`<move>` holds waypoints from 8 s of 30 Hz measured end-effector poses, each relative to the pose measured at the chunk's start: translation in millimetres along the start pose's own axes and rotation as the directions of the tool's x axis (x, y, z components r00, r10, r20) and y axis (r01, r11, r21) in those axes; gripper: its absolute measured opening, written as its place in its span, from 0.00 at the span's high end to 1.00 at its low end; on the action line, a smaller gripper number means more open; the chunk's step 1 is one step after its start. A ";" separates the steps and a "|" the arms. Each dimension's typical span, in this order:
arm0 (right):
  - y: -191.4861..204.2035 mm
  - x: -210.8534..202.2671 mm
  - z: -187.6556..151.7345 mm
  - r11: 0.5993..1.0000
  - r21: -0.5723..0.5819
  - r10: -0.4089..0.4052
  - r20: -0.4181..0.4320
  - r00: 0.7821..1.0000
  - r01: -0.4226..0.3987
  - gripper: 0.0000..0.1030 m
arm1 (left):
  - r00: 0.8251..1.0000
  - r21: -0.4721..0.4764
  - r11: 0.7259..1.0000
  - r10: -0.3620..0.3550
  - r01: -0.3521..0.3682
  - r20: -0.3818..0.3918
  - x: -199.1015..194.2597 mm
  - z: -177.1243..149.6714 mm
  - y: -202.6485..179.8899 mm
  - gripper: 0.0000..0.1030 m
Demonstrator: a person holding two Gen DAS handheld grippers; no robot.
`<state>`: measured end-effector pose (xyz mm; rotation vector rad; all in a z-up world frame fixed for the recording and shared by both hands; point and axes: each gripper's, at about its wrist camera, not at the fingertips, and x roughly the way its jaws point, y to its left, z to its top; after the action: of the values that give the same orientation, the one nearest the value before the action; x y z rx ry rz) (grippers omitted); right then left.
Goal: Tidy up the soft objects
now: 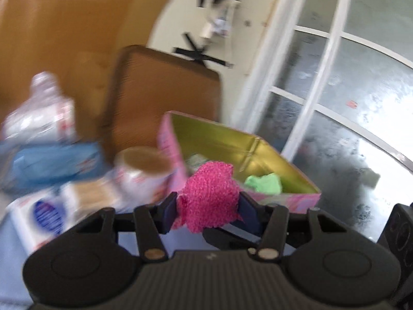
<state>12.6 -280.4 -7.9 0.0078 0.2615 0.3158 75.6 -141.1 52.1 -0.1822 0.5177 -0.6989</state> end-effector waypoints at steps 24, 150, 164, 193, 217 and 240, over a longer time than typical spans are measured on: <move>-64.0 12.1 1.7 0.964 0.157 -0.229 0.098 0.968 0.213 0.41 | 0.988 0.031 0.991 0.126 -0.129 0.086 -13.5 -7.0 15.2 0.41; 39.8 -15.4 -38.1 0.944 0.189 0.309 -0.205 0.929 -0.272 0.35 | 0.969 -0.260 0.943 0.234 -0.207 0.074 -133.1 -72.4 125.1 0.35; 60.7 1.4 -38.0 0.960 0.039 0.279 -0.261 0.924 -0.279 0.45 | 0.992 -0.247 0.966 0.052 -0.079 -0.114 -85.9 -84.8 89.3 0.51; -124.5 36.7 12.5 0.891 0.132 -0.436 -0.019 0.900 0.434 0.54 | 0.998 0.142 0.990 -0.007 0.016 -0.057 91.1 21.9 -54.2 0.40; 56.0 46.5 16.4 0.988 0.047 0.151 -0.081 0.985 -0.147 0.49 | 0.875 -0.226 0.869 0.472 -0.441 0.105 -155.6 -68.6 149.7 0.40; 167.3 238.6 59.5 0.884 0.082 0.435 -0.501 0.748 -0.459 0.50 | 0.867 -0.444 0.861 0.402 -0.250 0.293 -196.6 -83.5 184.8 0.36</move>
<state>195.4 -45.9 -2.7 -0.0613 0.7882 0.8124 10.5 128.1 -3.2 -0.5817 0.2992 -0.1979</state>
